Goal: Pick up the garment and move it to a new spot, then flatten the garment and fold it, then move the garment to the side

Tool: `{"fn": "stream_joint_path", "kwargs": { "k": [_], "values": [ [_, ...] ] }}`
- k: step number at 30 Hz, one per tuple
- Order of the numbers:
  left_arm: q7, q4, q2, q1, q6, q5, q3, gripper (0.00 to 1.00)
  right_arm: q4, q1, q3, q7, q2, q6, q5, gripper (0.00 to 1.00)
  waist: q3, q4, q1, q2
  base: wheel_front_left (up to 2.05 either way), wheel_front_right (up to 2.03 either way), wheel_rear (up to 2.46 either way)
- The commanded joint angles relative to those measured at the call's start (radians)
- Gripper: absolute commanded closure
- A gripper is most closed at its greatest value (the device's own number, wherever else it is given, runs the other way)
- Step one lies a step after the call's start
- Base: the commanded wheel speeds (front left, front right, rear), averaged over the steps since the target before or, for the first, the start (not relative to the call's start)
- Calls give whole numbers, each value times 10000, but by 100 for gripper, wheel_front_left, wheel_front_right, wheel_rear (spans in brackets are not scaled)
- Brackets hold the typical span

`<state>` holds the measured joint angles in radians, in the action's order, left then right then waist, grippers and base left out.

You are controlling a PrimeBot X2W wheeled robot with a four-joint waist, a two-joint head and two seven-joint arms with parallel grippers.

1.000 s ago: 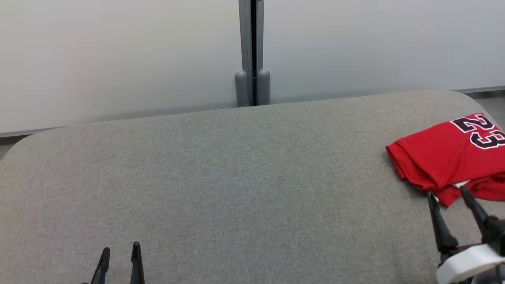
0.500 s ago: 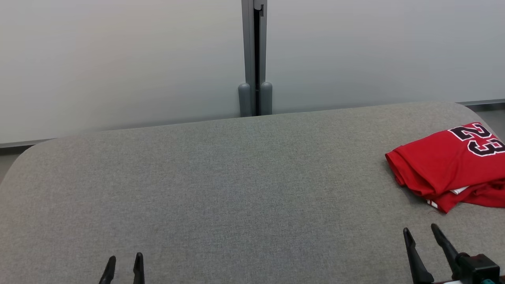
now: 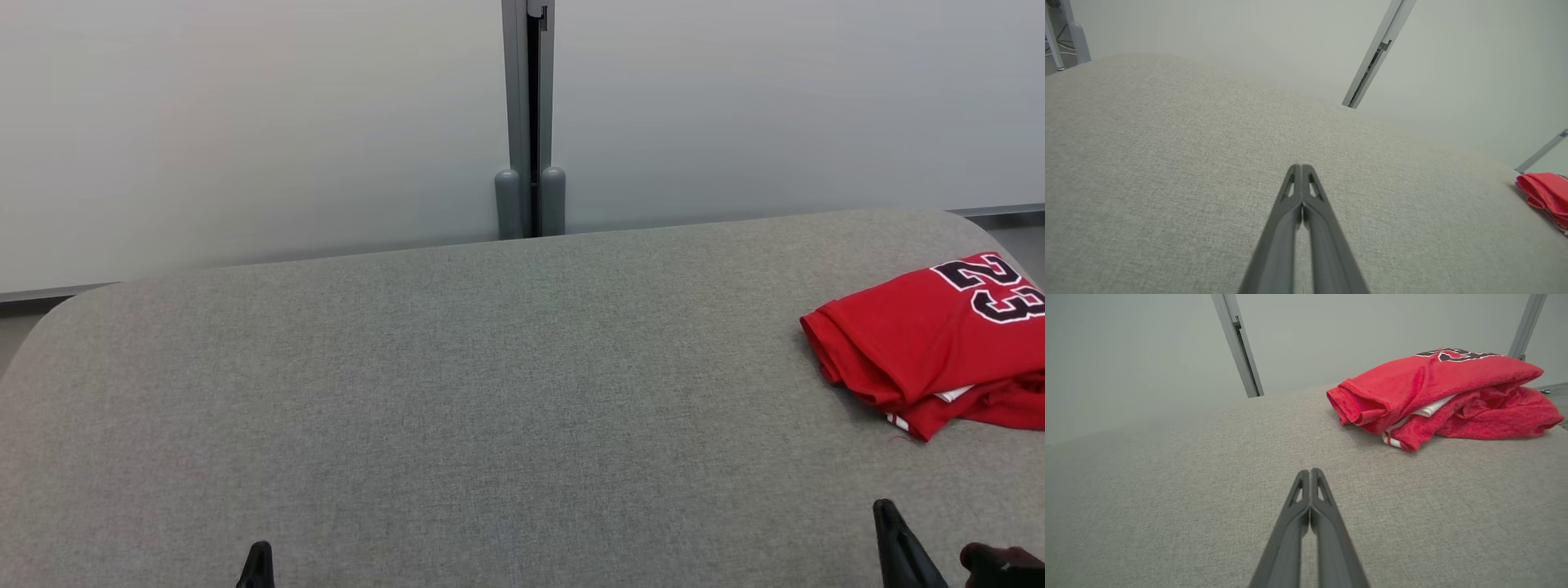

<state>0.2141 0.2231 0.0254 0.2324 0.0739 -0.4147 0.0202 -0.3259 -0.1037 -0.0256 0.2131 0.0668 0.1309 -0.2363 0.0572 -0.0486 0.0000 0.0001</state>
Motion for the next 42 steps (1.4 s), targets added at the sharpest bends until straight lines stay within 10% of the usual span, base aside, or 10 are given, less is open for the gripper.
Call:
{"fn": "stream_joint_path", "kwargs": {
  "k": [1,42],
  "values": [
    [-99,-134,90,-411,66,-501,88,100,226,340,-80,-119,52,0,-576,100,-10,8,0,-1,0,0,0],
    [-1643,18,183,-1927,322,-6088,508,100,551,1246,-474,-1646,-43,-1,-6995,100,-221,178,0,-1,0,0,0]
  ]
}}
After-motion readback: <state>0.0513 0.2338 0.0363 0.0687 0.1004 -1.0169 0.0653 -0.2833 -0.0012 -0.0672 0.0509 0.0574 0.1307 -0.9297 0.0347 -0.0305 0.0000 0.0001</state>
